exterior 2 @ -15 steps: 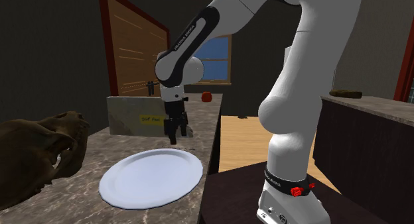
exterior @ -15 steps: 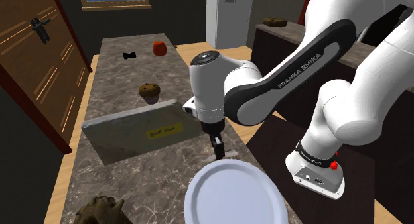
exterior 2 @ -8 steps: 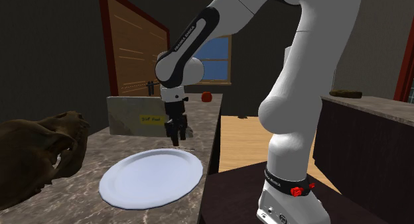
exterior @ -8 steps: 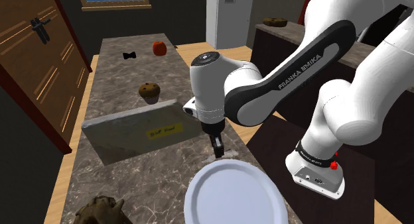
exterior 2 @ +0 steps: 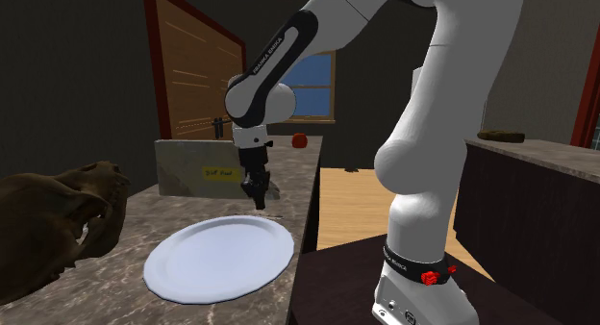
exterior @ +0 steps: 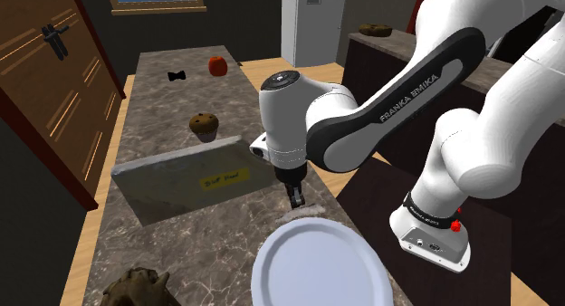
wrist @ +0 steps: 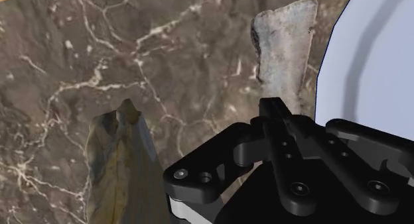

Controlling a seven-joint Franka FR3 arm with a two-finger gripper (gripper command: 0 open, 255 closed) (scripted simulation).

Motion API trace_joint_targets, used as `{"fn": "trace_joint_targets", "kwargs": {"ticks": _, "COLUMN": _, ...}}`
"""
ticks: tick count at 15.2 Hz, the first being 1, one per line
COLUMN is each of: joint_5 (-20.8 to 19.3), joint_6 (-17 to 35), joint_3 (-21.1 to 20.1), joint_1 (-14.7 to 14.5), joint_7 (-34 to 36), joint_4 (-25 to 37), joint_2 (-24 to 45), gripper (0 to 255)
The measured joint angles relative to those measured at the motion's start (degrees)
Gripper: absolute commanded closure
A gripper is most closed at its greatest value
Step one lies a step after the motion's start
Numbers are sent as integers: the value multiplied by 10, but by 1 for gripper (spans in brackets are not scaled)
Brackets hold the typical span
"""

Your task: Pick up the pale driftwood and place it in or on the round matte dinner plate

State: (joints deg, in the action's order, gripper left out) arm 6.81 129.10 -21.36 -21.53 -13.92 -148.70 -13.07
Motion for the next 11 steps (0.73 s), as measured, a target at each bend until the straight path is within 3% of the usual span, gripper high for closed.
{"fn": "trace_joint_targets", "kwargs": {"ticks": 1, "joint_5": 0, "joint_6": 0, "joint_3": 0, "joint_1": 0, "joint_7": 0, "joint_4": 0, "joint_2": 0, "gripper": 0}}
{"fn": "trace_joint_targets", "kwargs": {"ticks": 2, "joint_5": 0, "joint_6": 0, "joint_3": 0, "joint_1": 0, "joint_7": 0, "joint_4": 0, "joint_2": 0, "gripper": 0}}
{"fn": "trace_joint_targets", "kwargs": {"ticks": 3, "joint_5": 26, "joint_6": 13, "joint_3": 16, "joint_1": -8, "joint_7": -27, "joint_4": -24, "joint_2": -27, "gripper": 0}}
{"fn": "trace_joint_targets", "kwargs": {"ticks": 5, "joint_5": 137, "joint_6": 46, "joint_3": 82, "joint_1": -43, "joint_7": -153, "joint_4": -96, "joint_2": -112, "gripper": 0}}
{"fn": "trace_joint_targets", "kwargs": {"ticks": 6, "joint_5": 172, "joint_6": 62, "joint_3": 106, "joint_1": -57, "joint_7": -198, "joint_4": -121, "joint_2": -132, "gripper": 0}}
{"fn": "trace_joint_targets", "kwargs": {"ticks": 11, "joint_5": 228, "joint_6": 125, "joint_3": 127, "joint_1": -83, "joint_7": -257, "joint_4": -154, "joint_2": -115, "gripper": 0}}
